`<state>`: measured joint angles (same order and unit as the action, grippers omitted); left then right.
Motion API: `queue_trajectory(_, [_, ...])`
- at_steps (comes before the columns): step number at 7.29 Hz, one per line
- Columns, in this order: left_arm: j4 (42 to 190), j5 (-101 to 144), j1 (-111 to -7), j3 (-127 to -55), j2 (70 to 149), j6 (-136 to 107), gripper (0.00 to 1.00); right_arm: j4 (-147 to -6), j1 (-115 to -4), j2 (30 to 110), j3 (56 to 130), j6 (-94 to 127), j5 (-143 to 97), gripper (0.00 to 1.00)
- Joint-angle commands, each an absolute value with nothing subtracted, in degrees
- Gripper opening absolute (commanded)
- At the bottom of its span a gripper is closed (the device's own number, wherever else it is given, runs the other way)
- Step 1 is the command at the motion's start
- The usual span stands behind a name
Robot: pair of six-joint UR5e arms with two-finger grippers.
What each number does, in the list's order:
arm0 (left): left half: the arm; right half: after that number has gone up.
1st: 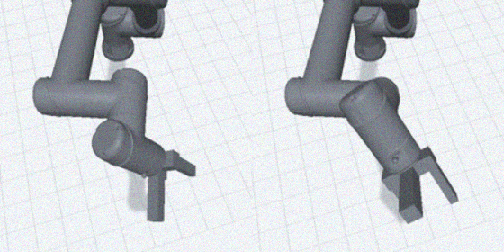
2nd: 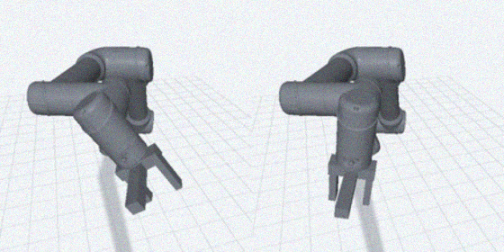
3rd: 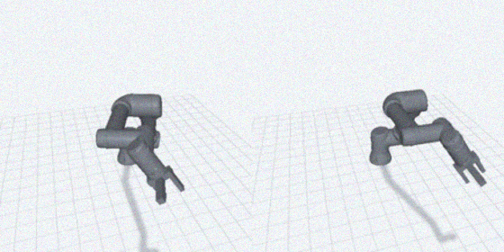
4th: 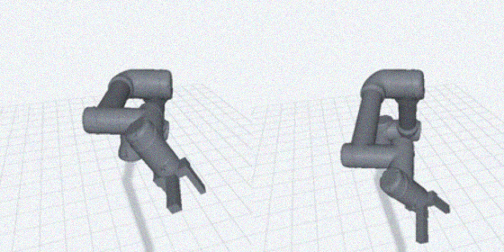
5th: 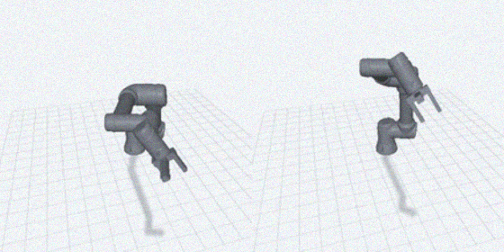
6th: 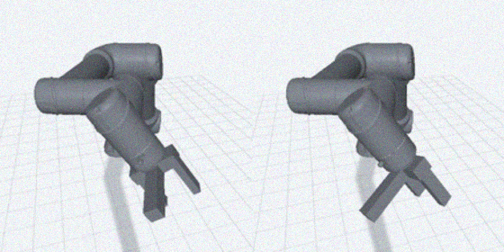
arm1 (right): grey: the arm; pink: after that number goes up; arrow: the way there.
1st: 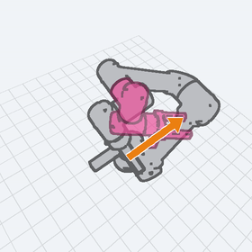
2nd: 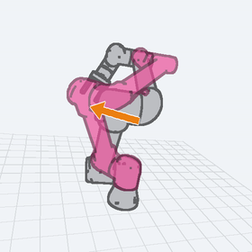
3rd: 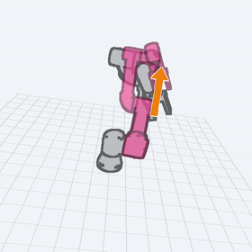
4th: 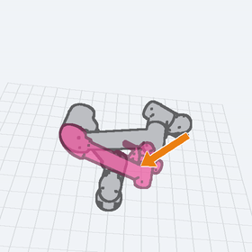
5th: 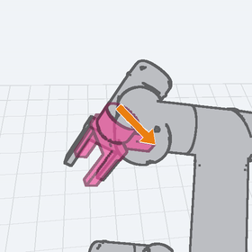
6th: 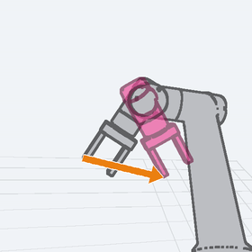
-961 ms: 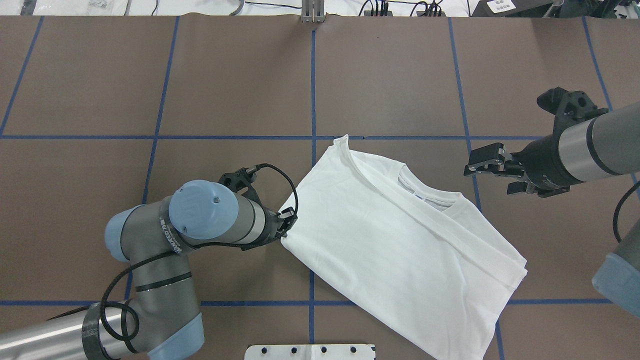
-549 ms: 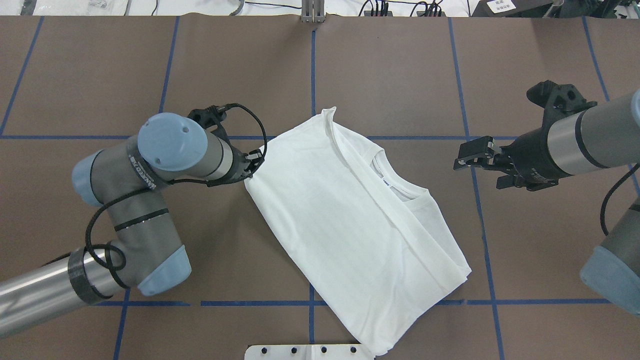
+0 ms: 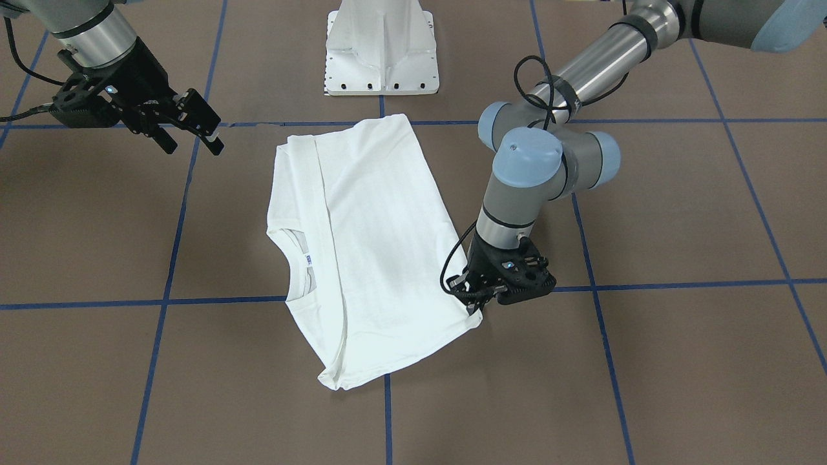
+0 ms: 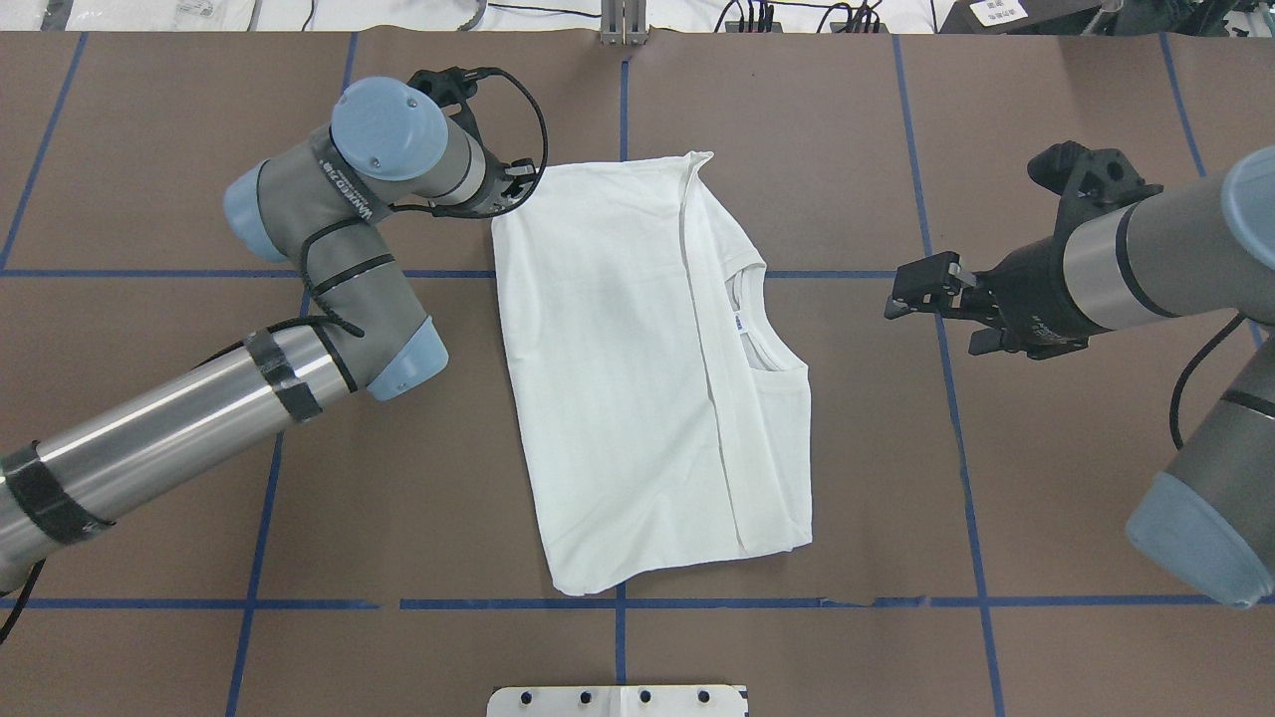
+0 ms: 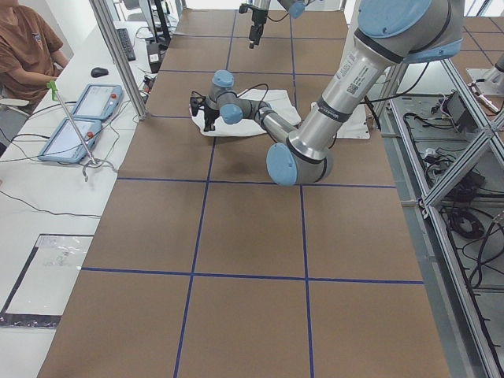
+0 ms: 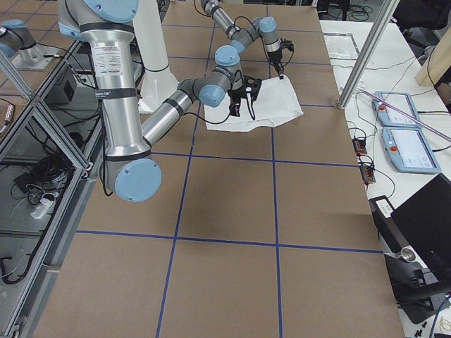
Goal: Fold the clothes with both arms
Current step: 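Drag the shirt with the left gripper farther from the robot, straightening it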
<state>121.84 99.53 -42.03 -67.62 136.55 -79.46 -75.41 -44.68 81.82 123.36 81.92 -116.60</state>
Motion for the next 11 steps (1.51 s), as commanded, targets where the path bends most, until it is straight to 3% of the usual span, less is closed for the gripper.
queue_trajectory(1, [126.7,96.2,-43.6,-58.1,142.4,-76.0,0.00,-75.4,-44.6,81.6,122.9,81.9,-116.5,1.00])
queue_trajectory(3, [136.0,90.0,-43.6,-51.6,144.6,-75.5,0.00,-75.4,-44.6,81.5,121.8,81.8,-116.5,1.00])
queue_trajectory(4, [136.1,89.9,-43.6,-51.6,144.6,-74.9,0.27,-75.4,-44.6,81.5,121.7,81.8,-116.5,1.00])
queue_trajectory(5, [136.1,89.1,-43.7,-51.3,144.3,-74.8,0.99,-75.4,-44.6,81.5,121.3,81.7,-115.5,1.00])
queue_trajectory(8, [136.1,96.5,-48.4,-52.2,144.1,-74.5,1.00,-76.3,-44.2,75.5,116.2,81.1,-114.9,1.00])
queue_trajectory(9, [135.3,101.5,-49.3,-56.1,141.3,-74.4,1.00,-77.5,-44.0,71.6,112.1,79.7,-114.6,1.00])
queue_trajectory(11, [133.6,108.3,-49.5,-71.7,129.5,-74.4,1.00,-89.1,-43.3,60.5,105.1,70.1,-107.7,1.00])
